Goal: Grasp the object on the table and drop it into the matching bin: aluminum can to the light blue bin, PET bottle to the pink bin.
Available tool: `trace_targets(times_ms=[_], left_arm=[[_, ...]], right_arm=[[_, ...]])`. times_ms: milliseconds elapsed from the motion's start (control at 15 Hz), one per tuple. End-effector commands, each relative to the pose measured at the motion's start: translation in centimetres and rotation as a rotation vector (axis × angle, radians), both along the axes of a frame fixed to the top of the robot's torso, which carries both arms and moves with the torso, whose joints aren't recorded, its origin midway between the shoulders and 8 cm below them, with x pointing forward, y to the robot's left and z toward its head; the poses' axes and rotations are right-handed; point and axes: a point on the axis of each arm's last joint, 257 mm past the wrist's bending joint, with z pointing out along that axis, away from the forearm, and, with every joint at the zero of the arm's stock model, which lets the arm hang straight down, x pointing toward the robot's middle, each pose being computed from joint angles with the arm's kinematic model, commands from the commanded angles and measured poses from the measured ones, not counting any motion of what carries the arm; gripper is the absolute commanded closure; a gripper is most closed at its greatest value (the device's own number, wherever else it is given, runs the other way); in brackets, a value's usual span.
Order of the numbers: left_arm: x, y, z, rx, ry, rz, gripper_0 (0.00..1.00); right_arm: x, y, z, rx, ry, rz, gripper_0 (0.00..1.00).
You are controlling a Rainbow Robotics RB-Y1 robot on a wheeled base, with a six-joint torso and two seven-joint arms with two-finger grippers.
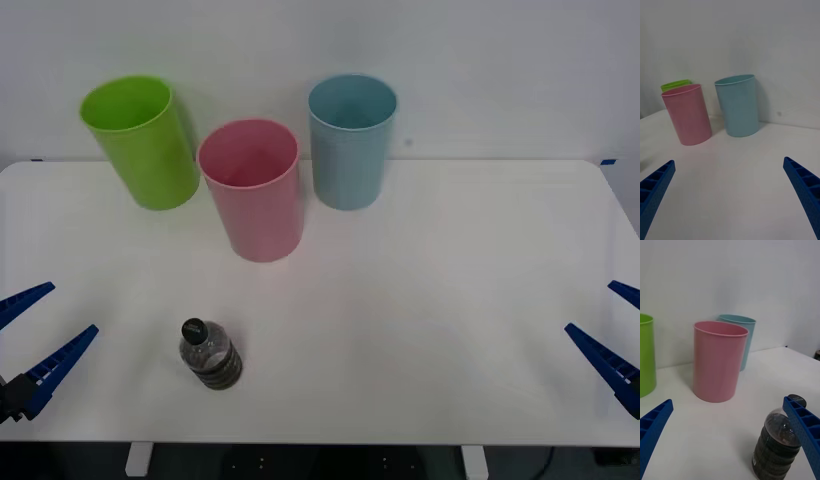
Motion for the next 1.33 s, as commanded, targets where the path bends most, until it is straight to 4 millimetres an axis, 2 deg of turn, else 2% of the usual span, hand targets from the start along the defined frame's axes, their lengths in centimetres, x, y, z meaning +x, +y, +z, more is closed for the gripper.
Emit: trace_targets(times_ms=[67, 133, 333, 667, 1133, 1333], left_arm=[[0.0, 0.0, 0.0, 0.000, 0.000, 0.000, 0.00], [-0.6, -0.1, -1.5, -0.021, 0.035, 0.008, 0.00], [-1.2, -0.9, -1.5, -0.052, 0.041, -0.017, 0.00], [-1.9, -0.8, -2.5, -0.028, 0.061, -0.019, 0.00], [-2.3, -1.5, -6.0, 0.132, 0.074, -0.038, 0.00], [-2.4, -2.3, -8.1, 0.172, 0.066, -0.059, 0.00]], right_arm=[[0.0, 0.0, 0.0, 0.000, 0.000, 0.000, 0.00], [0.0, 0.0, 0.0, 0.000, 0.000, 0.000, 0.00], [0.0, 0.0, 0.0, 0.000, 0.000, 0.000, 0.00], [0.0, 0.0, 0.0, 0.000, 0.000, 0.000, 0.00], [0.0, 0.0, 0.0, 0.000, 0.000, 0.000, 0.00], [0.0, 0.0, 0.0, 0.000, 0.000, 0.000, 0.00]])
